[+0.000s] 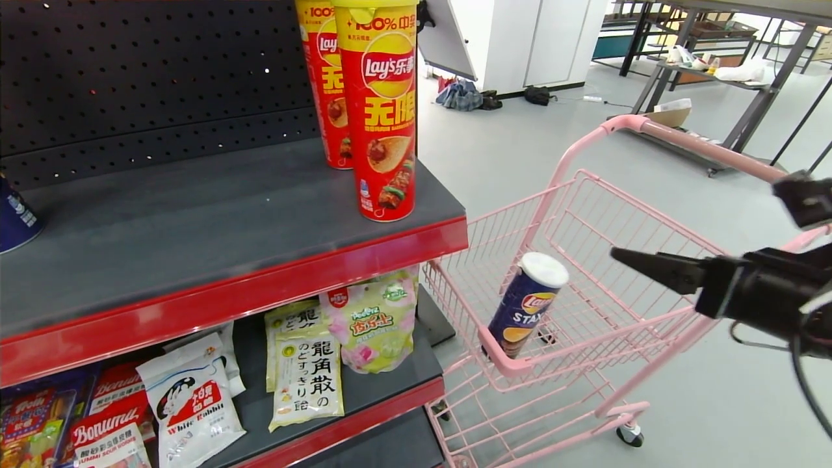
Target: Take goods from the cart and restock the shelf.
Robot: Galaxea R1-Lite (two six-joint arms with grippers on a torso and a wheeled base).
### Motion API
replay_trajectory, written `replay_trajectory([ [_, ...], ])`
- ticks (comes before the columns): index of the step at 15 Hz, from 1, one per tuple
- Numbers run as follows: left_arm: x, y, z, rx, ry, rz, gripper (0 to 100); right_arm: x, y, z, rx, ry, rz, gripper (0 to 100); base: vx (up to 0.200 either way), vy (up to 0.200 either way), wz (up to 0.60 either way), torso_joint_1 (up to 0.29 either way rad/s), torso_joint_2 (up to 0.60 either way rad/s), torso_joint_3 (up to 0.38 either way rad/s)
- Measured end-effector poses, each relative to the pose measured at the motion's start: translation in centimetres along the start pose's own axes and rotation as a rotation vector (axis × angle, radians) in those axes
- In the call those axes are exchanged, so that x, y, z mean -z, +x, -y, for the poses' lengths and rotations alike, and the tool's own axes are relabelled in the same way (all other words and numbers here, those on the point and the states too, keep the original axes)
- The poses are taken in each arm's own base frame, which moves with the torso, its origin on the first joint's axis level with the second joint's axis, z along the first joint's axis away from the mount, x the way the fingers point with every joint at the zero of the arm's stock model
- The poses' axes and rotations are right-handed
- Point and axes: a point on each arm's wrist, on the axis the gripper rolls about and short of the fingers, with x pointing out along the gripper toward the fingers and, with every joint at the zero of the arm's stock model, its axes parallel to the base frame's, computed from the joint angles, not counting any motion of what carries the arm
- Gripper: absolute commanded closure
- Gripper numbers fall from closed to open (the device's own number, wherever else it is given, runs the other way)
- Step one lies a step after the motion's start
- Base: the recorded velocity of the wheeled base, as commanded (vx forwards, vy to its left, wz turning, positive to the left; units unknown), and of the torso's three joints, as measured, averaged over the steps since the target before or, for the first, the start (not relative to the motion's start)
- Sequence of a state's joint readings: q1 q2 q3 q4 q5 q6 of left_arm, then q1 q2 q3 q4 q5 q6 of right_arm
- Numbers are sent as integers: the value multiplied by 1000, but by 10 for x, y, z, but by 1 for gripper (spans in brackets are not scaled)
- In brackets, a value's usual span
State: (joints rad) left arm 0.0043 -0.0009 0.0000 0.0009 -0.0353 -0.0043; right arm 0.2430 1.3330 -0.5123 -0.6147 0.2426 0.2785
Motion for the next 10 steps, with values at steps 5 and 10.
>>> replay_trajectory([
  [5, 0, 0, 0, 0, 0, 0, 0, 35, 48, 9, -42, 35, -185, 0, 0, 0, 0, 0, 0, 0],
  [10, 0, 0, 0, 0, 0, 0, 0, 52, 65, 10, -55, 43, -271, 0, 0, 0, 0, 0, 0, 0],
])
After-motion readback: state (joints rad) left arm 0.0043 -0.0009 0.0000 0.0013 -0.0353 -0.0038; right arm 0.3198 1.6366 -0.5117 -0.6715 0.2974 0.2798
